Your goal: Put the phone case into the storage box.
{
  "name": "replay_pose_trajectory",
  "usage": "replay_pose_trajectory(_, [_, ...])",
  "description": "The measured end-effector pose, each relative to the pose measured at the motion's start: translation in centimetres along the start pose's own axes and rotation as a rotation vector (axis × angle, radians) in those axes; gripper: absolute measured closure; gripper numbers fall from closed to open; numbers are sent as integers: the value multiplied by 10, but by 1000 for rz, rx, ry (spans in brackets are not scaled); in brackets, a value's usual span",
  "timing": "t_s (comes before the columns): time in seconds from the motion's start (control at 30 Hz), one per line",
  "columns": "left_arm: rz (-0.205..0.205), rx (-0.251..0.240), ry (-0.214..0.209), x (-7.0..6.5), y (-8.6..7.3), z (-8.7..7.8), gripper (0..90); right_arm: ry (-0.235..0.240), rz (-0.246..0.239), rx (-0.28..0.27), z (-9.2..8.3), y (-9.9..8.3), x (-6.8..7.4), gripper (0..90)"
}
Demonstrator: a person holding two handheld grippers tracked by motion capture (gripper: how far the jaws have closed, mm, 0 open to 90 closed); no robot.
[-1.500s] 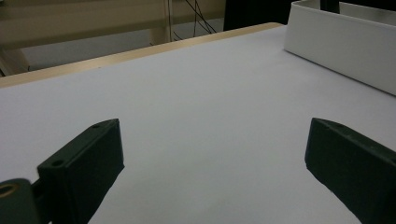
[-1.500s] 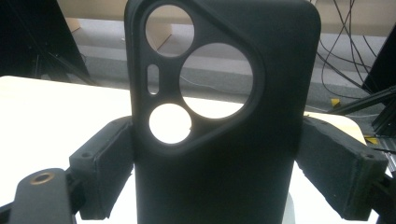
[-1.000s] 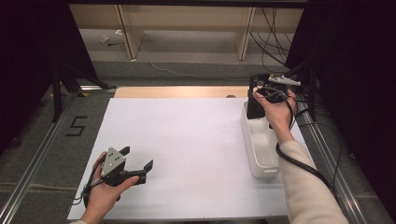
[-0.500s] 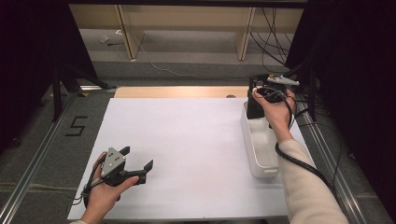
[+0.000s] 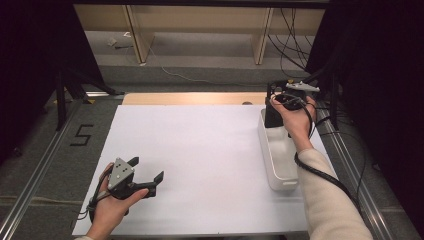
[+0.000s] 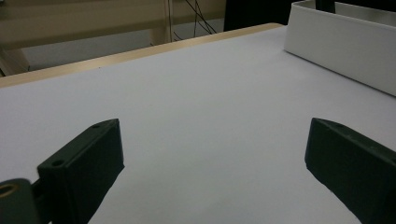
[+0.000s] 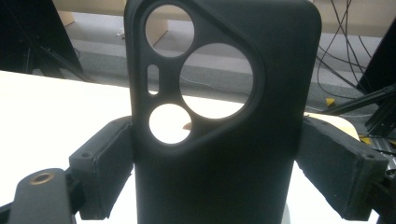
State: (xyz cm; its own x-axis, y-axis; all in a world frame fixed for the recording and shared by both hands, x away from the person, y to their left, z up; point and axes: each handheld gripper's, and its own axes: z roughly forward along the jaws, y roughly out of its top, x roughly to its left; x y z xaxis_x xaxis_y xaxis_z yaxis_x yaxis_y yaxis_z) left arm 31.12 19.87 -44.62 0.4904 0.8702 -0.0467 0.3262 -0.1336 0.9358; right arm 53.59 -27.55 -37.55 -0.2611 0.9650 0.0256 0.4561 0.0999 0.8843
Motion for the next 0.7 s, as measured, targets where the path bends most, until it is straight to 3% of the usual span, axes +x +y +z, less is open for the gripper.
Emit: replay_pose_trajectory(0.7, [4,-2,-3,0,0,0,40,-12,-12,14,11,-4,1,155])
